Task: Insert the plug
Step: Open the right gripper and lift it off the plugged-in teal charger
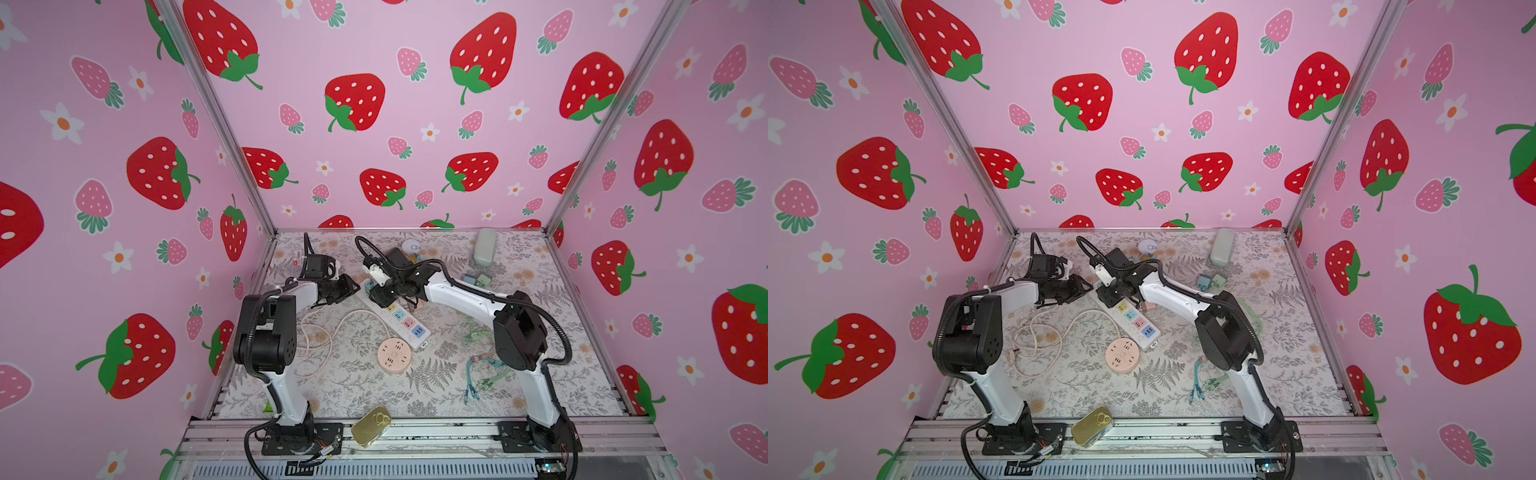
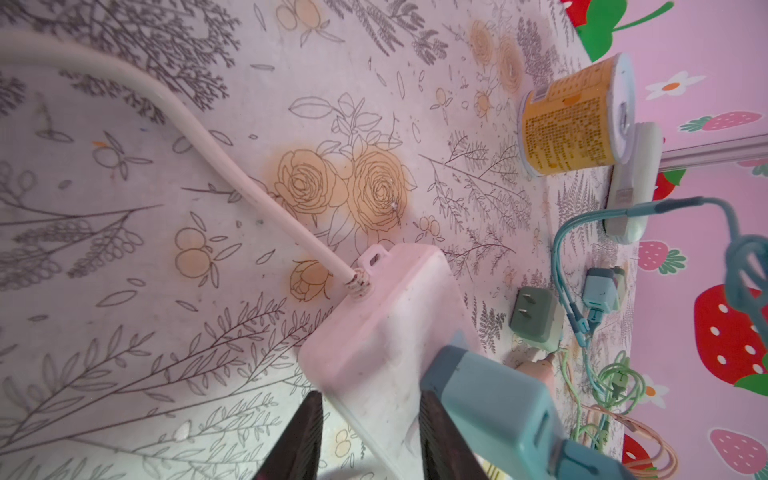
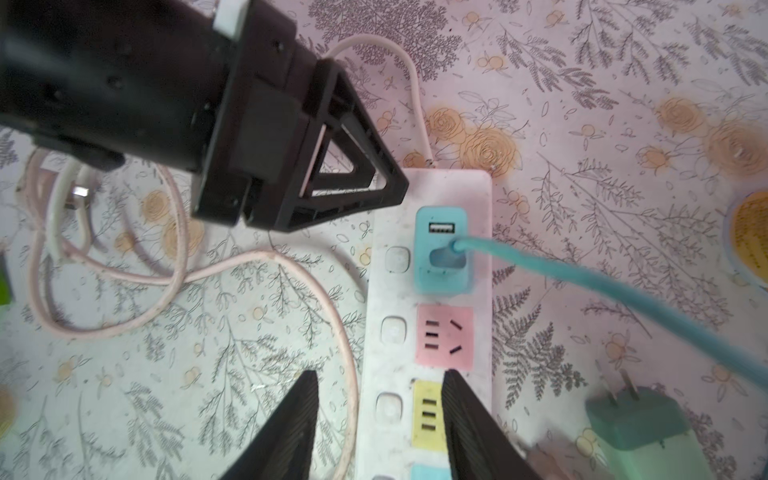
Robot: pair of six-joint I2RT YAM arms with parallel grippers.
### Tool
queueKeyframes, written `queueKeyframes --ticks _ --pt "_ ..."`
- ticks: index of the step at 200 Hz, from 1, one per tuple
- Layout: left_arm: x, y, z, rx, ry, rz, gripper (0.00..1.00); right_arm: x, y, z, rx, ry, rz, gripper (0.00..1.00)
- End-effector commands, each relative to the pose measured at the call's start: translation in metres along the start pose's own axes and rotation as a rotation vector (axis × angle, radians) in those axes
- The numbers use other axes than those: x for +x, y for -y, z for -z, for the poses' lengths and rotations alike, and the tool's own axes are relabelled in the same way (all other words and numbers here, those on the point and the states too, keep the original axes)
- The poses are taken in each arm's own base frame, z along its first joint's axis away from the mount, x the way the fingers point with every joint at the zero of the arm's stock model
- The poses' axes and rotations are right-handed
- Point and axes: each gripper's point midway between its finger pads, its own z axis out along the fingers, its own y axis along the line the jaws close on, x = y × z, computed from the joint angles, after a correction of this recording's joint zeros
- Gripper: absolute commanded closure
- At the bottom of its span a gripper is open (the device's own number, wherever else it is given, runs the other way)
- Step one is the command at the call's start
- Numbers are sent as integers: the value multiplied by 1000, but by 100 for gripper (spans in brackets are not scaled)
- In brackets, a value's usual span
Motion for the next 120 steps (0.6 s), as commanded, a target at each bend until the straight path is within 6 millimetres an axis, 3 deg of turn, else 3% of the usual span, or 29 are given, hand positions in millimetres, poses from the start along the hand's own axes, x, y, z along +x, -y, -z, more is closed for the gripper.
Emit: queueKeyframes --ticks 1,33,51,85,120 --pt "-4 11 14 21 5 8 56 1 -19 25 -91 52 -8 45" --pt "-7 22 31 34 39 2 47 18 -14 51 -76 98 -20 45" --pt "-6 26 41 31 54 -3 43 31 1 59 -33 107 -18 45" --pt "4 30 59 24 64 -1 42 61 40 60 31 64 -11 45" --pt "23 34 76 30 95 -9 39 72 73 57 86 70 17 45"
